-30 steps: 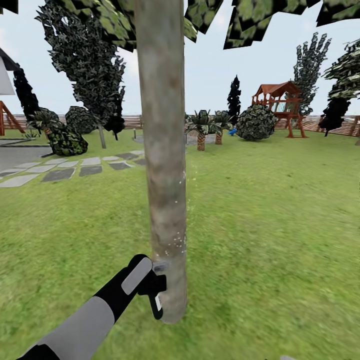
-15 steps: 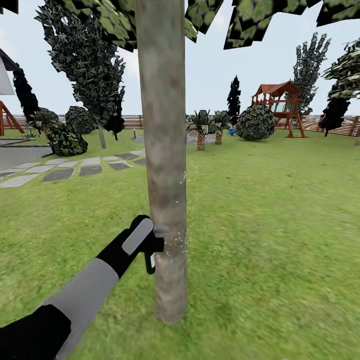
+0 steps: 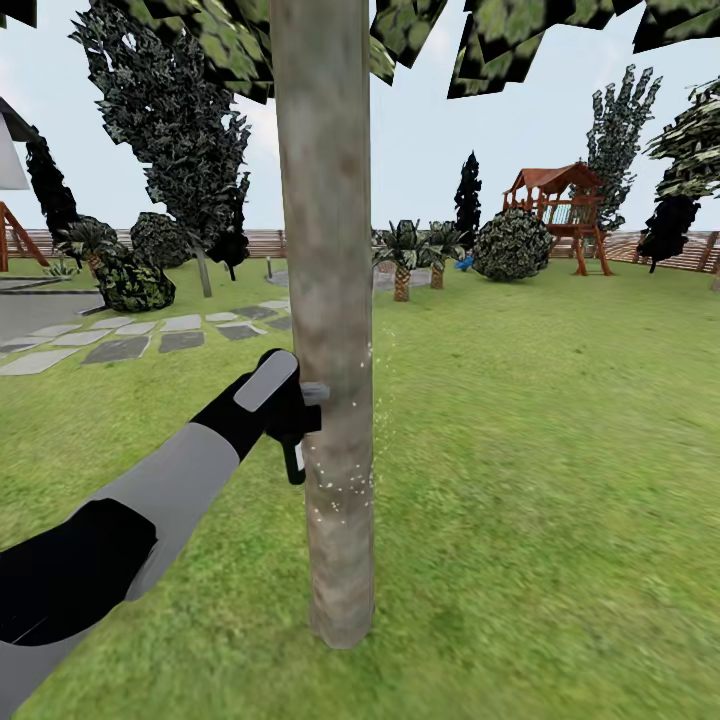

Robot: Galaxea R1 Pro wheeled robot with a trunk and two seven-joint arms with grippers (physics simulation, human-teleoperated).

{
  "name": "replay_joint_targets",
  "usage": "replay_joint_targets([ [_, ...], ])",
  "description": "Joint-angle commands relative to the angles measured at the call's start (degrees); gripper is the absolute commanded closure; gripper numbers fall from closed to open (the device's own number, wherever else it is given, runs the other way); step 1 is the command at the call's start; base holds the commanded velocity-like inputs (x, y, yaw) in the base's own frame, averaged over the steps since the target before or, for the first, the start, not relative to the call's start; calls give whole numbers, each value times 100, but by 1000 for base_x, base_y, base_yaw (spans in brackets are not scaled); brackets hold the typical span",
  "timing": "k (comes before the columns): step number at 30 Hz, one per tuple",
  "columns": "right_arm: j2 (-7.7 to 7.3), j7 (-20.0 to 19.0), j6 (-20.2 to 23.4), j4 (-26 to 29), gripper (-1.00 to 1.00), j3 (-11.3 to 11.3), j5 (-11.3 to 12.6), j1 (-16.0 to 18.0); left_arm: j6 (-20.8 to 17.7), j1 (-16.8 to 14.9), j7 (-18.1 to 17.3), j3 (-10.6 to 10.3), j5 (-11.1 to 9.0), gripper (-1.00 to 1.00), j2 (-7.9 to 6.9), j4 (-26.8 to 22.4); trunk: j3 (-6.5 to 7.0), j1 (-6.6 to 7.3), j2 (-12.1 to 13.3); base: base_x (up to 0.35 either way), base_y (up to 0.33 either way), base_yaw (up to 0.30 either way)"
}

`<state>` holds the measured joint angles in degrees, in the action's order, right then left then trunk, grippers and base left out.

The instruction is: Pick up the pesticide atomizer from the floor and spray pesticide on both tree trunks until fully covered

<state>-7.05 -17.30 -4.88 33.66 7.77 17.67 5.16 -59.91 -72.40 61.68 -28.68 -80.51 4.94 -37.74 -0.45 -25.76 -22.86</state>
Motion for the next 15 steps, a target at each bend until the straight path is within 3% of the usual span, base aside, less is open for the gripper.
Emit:
replay_joint_targets([
  [1,4,-45,-5,-8,100,14,52,3,-9,-39,115,-20,-106,100,17,9,-5,-2,-6,0,0,0],
  [8,10,-42,-5,-17,100,6,52,1,-9,-495,249,-13,-223,100,148,159,-5,-2,-6,0,0,0],
  [12,10,-37,-5,-18,100,5,52,2,-9,-840,295,-16,-481,100,231,389,-5,-2,-6,0,0,0],
  [13,10,-37,-5,-18,100,5,52,3,-9,-1060,349,-17,-569,100,249,466,-5,-2,-6,0,0,0],
  [15,10,-37,-5,-18,100,5,52,3,-9,-1186,440,-16,-605,100,266,520,-5,-2,-6,0,0,0],
])
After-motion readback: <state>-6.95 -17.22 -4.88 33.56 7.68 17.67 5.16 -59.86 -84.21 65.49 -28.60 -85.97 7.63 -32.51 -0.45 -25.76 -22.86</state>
